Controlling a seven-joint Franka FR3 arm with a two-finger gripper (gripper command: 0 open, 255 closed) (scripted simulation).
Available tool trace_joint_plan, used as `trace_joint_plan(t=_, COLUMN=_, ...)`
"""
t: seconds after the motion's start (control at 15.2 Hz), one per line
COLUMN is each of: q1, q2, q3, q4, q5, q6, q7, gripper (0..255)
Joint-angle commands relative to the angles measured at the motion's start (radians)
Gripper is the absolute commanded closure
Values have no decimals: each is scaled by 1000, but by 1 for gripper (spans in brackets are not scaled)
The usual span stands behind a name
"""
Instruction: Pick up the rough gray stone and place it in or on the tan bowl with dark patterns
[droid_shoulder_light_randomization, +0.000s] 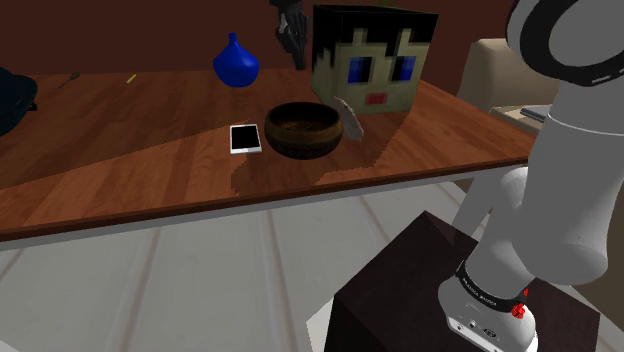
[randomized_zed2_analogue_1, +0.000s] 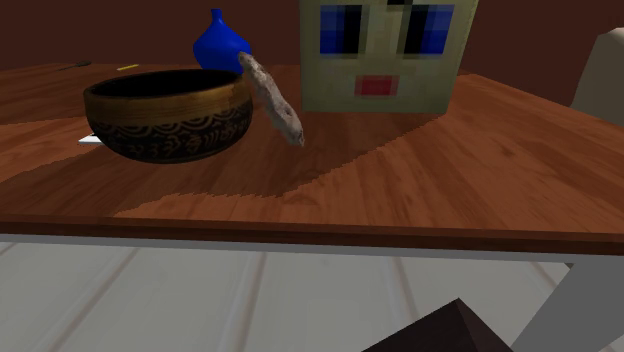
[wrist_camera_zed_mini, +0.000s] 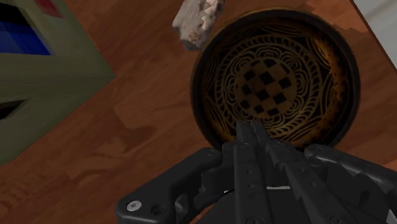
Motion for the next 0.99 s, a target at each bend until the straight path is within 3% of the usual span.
trace_joint_plan(t=0.0, q1=16, q2=87, q3=11, q4=125, q5=5, q6=-42, q7=24, gripper=255)
trace_joint_plan(t=0.07, q1=8, q2=47, q3=6, q4=67, q5=3, q6=-22, q7=12, gripper=255)
trace_joint_plan(t=0.13, q1=8, q2=47, q3=6, q4=67, q5=3, q6=-22, q7=12, gripper=0)
trace_joint_plan(t=0.33, q1=-13, q2=-272, q3=2, q4=-386, q5=33, q6=273, q7=-176, gripper=0)
trace_joint_plan(t=0.53, q1=-12, q2=-513, q3=-55, q4=-705, q5=79, q6=503, q7=-412, gripper=0)
trace_joint_plan(t=0.79, q1=30, q2=-753, q3=-207, q4=-1013, q5=144, q6=737, q7=-775, gripper=0)
trace_joint_plan(t=0.92, q1=55, q2=-813, q3=-277, q4=-1088, q5=162, q6=796, q7=-905, gripper=0)
